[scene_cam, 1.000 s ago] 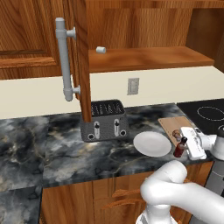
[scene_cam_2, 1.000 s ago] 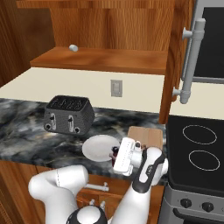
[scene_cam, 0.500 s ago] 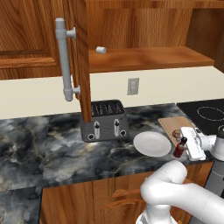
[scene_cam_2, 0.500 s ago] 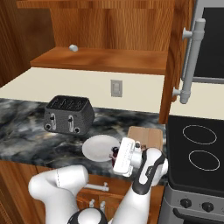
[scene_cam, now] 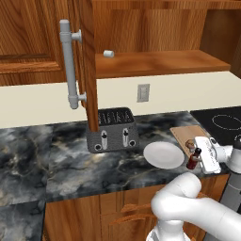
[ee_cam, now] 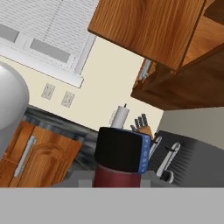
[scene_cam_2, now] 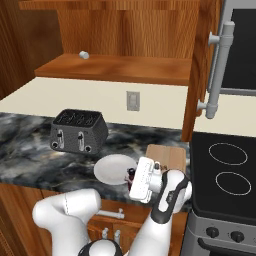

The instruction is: Pick the chicken drumstick from the plate and place it on the cutting board. Then pick the condiment bottle from the cabinet and place it next to the cutting board.

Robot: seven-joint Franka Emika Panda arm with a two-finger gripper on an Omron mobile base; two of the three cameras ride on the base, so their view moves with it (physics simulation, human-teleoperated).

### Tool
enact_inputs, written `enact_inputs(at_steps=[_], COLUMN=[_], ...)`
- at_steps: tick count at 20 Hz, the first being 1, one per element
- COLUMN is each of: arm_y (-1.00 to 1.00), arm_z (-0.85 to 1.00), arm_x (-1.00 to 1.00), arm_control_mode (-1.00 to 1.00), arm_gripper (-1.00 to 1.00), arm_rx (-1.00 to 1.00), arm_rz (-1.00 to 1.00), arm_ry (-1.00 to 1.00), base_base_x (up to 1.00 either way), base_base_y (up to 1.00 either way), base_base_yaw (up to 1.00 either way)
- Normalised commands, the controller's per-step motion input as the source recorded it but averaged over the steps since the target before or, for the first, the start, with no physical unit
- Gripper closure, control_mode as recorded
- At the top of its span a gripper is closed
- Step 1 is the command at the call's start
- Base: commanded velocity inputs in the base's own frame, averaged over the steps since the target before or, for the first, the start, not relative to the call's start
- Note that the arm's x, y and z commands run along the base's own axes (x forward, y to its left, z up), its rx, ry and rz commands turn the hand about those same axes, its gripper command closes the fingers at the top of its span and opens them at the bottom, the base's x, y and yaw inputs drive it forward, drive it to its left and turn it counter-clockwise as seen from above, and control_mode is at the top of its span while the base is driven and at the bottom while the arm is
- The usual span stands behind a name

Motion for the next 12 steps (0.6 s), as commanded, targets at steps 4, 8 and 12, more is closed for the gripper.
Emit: enact_inputs(at_steps=[4, 8, 12], arm_y=[0.0, 0.0, 0.0], arm_z=[-0.21, -0.16, -0.12], arm_x=[0.0, 0.0, 0.0], arm_control_mode=[-1.0, -1.0, -1.0], arm_gripper=[1.0, -1.0, -1.0], arm_rx=[0.0, 0.0, 0.0], arm_rz=[0.0, 0.0, 0.0], arm_ry=[-0.03, -0.02, -0.01], base_base_x=[0.0, 0.0, 0.0], base_base_y=[0.0, 0.0, 0.0], base_base_yaw=[0.0, 0.0, 0.0])
